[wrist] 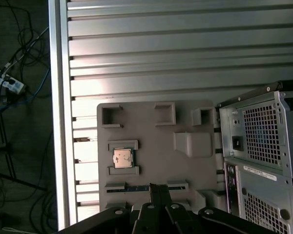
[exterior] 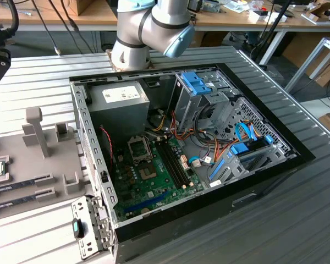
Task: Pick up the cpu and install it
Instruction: 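Reach for the cpu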
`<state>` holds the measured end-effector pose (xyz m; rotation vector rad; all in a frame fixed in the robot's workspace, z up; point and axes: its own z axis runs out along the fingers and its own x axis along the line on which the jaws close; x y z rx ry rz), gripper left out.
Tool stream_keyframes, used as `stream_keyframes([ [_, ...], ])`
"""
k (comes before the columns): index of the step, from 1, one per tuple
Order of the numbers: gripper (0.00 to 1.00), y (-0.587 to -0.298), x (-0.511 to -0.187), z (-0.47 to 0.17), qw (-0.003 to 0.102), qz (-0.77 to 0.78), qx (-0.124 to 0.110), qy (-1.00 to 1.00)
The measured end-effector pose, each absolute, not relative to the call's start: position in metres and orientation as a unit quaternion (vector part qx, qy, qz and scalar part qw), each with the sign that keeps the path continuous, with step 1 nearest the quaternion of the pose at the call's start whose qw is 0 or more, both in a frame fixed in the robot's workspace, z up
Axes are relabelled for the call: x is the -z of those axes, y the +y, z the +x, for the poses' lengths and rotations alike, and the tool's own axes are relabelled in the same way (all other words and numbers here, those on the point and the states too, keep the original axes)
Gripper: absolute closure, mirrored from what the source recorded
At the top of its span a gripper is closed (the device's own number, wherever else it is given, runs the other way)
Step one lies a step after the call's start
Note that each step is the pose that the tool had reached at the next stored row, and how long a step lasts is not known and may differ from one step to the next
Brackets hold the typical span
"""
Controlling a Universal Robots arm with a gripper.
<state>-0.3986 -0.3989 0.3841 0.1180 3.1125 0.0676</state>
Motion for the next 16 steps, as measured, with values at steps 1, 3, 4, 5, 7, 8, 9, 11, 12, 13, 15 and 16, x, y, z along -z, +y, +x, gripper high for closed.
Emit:
stream_keyframes([
  [1, 0.89, -0.399, -0.384, -0.399, 0.013, 0.038, -0.022, 0.999],
  [3, 0.89, -0.399, -0.383, -0.399, 0.013, 0.038, -0.022, 0.999],
  [4, 0.89, -0.399, -0.382, -0.4, 0.013, 0.038, -0.022, 0.999],
  [5, 0.89, -0.399, -0.382, -0.4, 0.013, 0.038, -0.022, 0.999],
  [7, 0.89, -0.399, -0.381, -0.4, 0.013, 0.038, -0.022, 0.999],
  [8, 0.89, -0.399, -0.38, -0.4, 0.013, 0.038, -0.022, 0.999],
  [9, 0.89, -0.399, -0.379, -0.401, 0.013, 0.038, -0.022, 0.999],
  [11, 0.89, -0.399, -0.378, -0.401, 0.013, 0.038, -0.022, 0.999],
  [12, 0.89, -0.399, -0.378, -0.401, 0.013, 0.038, -0.022, 0.999],
  [13, 0.89, -0.399, -0.375, -0.401, 0.013, 0.038, -0.022, 0.999],
  [15, 0.89, -0.399, -0.373, -0.401, 0.013, 0.038, -0.022, 0.999],
  [16, 0.89, -0.399, -0.372, -0.401, 0.013, 0.038, -0.022, 0.999],
])
